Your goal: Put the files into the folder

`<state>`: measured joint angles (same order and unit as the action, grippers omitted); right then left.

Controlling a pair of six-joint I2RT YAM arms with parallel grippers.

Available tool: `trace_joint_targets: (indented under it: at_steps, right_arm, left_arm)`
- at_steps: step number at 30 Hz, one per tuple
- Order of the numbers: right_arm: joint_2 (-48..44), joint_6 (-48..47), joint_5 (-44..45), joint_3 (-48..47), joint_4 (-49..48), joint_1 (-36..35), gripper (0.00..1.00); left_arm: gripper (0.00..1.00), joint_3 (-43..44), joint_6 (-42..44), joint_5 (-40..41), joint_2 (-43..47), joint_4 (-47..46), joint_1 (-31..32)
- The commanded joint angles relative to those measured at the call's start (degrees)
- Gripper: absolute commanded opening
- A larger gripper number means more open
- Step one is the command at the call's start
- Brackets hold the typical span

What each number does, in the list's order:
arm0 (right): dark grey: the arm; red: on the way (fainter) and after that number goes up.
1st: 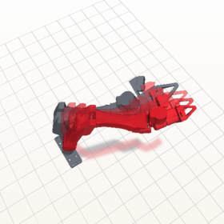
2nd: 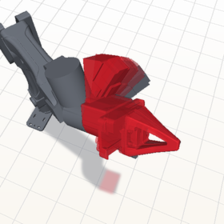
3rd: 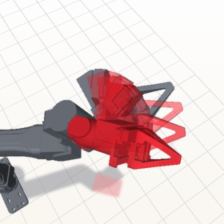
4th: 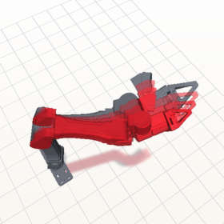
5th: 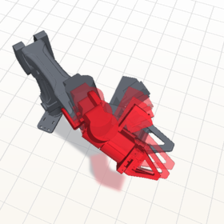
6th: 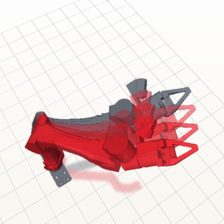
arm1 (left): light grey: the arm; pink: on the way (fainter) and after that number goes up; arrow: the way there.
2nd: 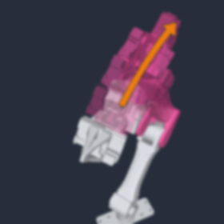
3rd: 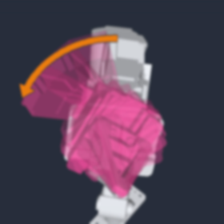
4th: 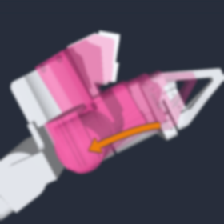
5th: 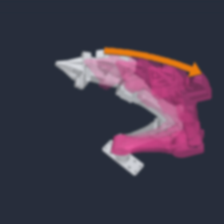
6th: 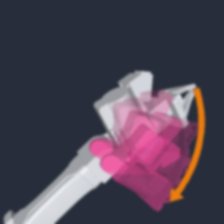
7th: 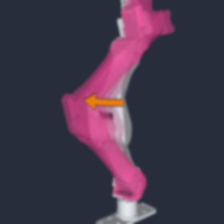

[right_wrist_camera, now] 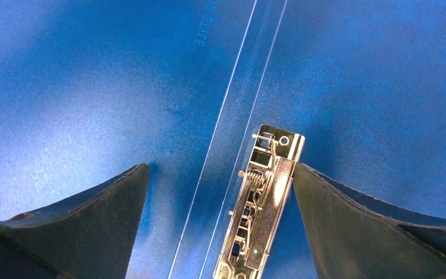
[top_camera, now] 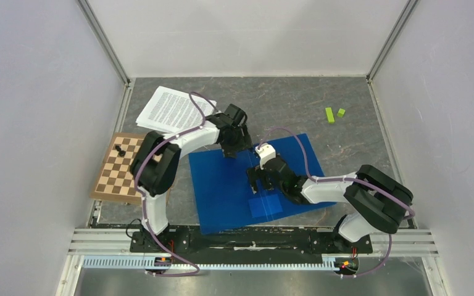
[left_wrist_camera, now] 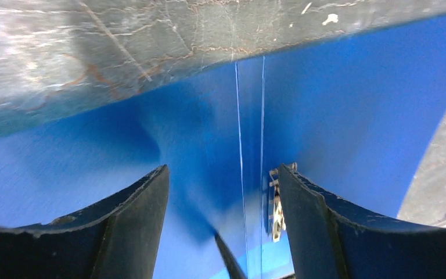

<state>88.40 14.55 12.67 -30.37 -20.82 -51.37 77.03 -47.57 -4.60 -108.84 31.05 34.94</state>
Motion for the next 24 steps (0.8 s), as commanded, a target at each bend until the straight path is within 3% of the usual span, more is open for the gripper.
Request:
trace_joint_targets:
  at_steps: [1,7,14,24]
  right_arm:
    - [-2.8,2.3,-4.5,5.5,-0.3,-0.8,0.98]
    - [-5.1,2.5,-4.1,8.0,-3.3,-0.8,0.98]
    - [-7.2,1.2,-4.1,8.8,-4.7,-0.4,0.98]
    - [-13.9,4.8,2.9,0.3,21.4,-0.3,0.98]
  left_arm:
    - [0.77,7.3,-5.7,4.3,-4.8,-2.7,2.5]
    - [0.81,14.8,-9.3,20.3,-10.7,8.7,6.5]
    - [0.81,13.2,-10.8,23.5,-13.2,10.2,9.7]
    - [0.81,10.7,-14.4,27.7,-14.0,12.0,9.9]
